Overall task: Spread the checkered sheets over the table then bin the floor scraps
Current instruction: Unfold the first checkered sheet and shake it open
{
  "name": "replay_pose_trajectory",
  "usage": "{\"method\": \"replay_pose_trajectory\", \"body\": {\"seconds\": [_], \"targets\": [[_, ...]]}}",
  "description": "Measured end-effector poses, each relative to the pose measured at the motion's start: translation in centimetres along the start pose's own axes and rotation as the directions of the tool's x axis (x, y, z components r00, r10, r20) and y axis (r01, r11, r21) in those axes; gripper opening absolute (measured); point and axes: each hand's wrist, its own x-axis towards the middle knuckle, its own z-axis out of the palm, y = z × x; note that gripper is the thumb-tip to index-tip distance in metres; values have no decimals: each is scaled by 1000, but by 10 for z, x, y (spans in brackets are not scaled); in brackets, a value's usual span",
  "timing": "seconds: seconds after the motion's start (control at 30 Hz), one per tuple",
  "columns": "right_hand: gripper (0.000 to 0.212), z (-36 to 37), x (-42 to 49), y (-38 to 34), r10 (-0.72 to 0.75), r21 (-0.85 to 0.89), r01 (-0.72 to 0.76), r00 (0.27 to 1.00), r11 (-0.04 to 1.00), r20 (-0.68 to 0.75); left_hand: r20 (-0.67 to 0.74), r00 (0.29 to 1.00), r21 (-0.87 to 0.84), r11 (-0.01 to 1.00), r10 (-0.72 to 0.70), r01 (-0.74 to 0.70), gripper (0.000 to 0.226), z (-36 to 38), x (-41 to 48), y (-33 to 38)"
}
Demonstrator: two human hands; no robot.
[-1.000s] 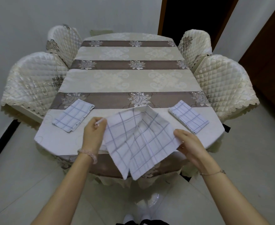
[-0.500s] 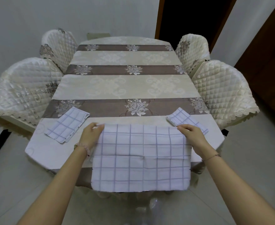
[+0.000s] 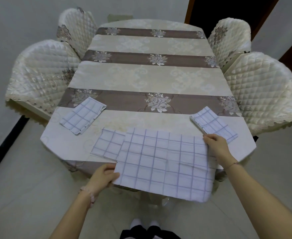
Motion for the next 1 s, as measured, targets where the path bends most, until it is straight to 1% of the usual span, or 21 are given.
{"method": "replay_pose_trajectory", "body": {"seconds": [0.07,0.1,0.13,0.17,0.2,0.23,0.27,0.3,0.33,0.37,0.43,0.47,0.5,0.53,0.63,0.77,0.83,0.9,0.93,0.97,1.0], "targets": [[38,1,-8,-6,-61,-196,59,998,979,-5,-5,1000,-44,999,-12,12,28,7,-8,-5],[43,2,-15,-11,-138,-318,121,990,940,-31,-15,1000,-76,997,-14,13,26,11,-11,-6],[44,4,-25,-15,-246,-425,200,968,883,-55,-30,999,-108,994,-13,9,24,15,-15,-6],[43,9,-38,-20,-354,-490,279,933,826,-67,-50,999,-140,990,-8,1,21,19,-18,-6],[41,15,-53,-25,-432,-496,348,900,796,-61,-67,998,-171,985,-1,-11,19,22,-21,-5],[38,23,-70,-29,-469,-452,406,883,794,-30,-77,997,-202,979,7,-23,18,26,-24,-4],[36,33,-90,-33,-461,-358,441,887,823,32,-78,997,-227,973,18,-36,20,28,-28,-3],[36,45,-110,-36,-425,-239,444,896,863,129,-75,997,-245,968,32,-50,21,31,-31,-2],[37,58,-129,-39,-389,-134,429,887,893,247,-68,997,-260,963,47,-63,22,33,-34,-1],[39,70,-147,-40,-376,-81,429,857,900,353,-62,996,-276,958,61,-76,21,36,-38,1],[46,90,-174,-38,-379,-89,478,784,874,491,-55,994,-300,948,96,-108,19,41,-45,7],[47,98,-183,-36,-374,-91,487,765,869,524,-53,992,-307,943,118,-129,20,44,-48,11],[46,102,-190,-34,-367,-79,476,764,876,531,-51,989,-315,937,142,-151,20,45,-51,14],[40,105,-194,-32,-360,-39,442,775,896,519,-49,985,-323,931,163,-170,21,47,-54,18],[10,103,-198,-34,-373,108,363,825,926,424,-42,975,-291,931,217,-220,21,49,-60,28],[14,90,-191,-44,-354,263,280,886,923,299,16,943,-205,924,333,-323,21,43,-66,43],[14,78,-181,-51,-328,294,251,910,922,252,24,929,-145,921,369,-362,19,30,-67,50],[15,63,-167,-55,-298,285,241,938,928,179,0,926,-124,918,379,-376,7,12,-64,54],[17,56,-159,-56,-279,272,234,950,933,139,-30,926,-132,917,377,-378,5,3,-63,57],[18,47,-151,-58,-253,268,217,961,939,108,-66,925,-145,914,374,-380,13,-6,-61,59],[17,38,-142,-61,-230,273,199,969,941,85,-93,926,-180,908,366,-377,18,-15,-58,61]]}}
